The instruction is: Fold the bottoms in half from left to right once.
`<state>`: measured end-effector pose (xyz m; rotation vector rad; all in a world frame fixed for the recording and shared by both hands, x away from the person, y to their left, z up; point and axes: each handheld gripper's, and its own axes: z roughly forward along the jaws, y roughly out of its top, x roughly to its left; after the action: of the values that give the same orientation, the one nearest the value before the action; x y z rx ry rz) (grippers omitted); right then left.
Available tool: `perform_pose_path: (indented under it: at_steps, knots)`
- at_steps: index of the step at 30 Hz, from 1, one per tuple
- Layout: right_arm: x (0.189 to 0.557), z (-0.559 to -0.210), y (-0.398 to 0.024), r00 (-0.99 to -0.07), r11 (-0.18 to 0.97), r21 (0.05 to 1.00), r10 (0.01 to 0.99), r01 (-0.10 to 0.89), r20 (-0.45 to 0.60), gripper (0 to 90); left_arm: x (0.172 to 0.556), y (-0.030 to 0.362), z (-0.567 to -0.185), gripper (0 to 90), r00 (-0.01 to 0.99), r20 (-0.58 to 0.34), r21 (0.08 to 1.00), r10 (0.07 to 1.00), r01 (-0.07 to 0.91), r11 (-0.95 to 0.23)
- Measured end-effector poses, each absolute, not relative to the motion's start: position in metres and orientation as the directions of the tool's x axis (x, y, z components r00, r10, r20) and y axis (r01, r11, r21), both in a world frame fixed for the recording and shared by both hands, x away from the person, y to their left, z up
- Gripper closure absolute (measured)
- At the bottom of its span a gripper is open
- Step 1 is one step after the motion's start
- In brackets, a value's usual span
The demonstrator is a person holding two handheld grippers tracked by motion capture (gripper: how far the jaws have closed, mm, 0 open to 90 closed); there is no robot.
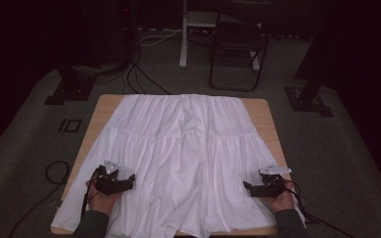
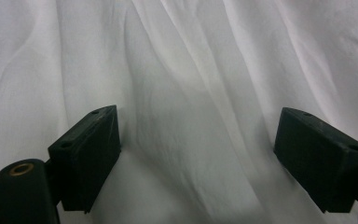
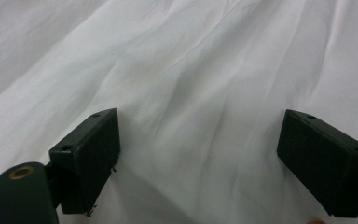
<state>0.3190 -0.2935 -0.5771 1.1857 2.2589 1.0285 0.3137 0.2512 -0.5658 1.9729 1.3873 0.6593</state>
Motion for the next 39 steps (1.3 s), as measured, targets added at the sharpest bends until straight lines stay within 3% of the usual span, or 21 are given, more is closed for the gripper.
perform_pose_path:
  at_steps: [15, 18, 22, 24, 29, 31, 39]
  knots:
    - [0.319, -0.577, -0.293, -0.561, 0.368, 0.756, 0.828, 0.542, -0.001, 12.8, 0.31, 0.249, -0.566, 16.3, 0.296, 0.048, 0.739, 0.954, 0.632, -0.233]
    - [0.319, -0.577, -0.294, -0.561, 0.367, 0.757, 0.828, 0.541, 0.001, 12.8, 0.307, 0.252, -0.563, 20.2, 0.286, 0.043, 0.746, 0.957, 0.628, -0.221]
    - [0.319, -0.577, -0.293, -0.561, 0.367, 0.756, 0.828, 0.542, 0.0, 12.8, 0.299, 0.272, -0.542, 21.8, 0.268, -0.002, 0.801, 0.963, 0.577, -0.159]
    - [0.319, -0.577, -0.293, -0.561, 0.368, 0.756, 0.828, 0.542, -0.001, 12.8, 0.297, 0.288, -0.536, 14.2, 0.25, 0.008, 0.795, 0.968, 0.586, -0.158]
    - [0.319, -0.577, -0.293, -0.561, 0.367, 0.756, 0.828, 0.542, 0.0, 12.8, 0.294, 0.336, -0.545, 8.6, 0.097, 0.031, 0.756, 0.995, 0.649, -0.087]
    - [0.319, -0.577, -0.293, -0.561, 0.368, 0.756, 0.828, 0.542, -0.001, 12.8, 0.291, 0.358, -0.551, 7.6, 0.034, 0.001, 0.743, 0.999, 0.668, -0.024]
    - [0.319, -0.577, -0.293, -0.561, 0.368, 0.756, 0.828, 0.542, -0.001, 12.8, 0.293, 0.363, -0.562, 7.5, 0.02, 0.031, 0.703, 0.999, 0.71, -0.036]
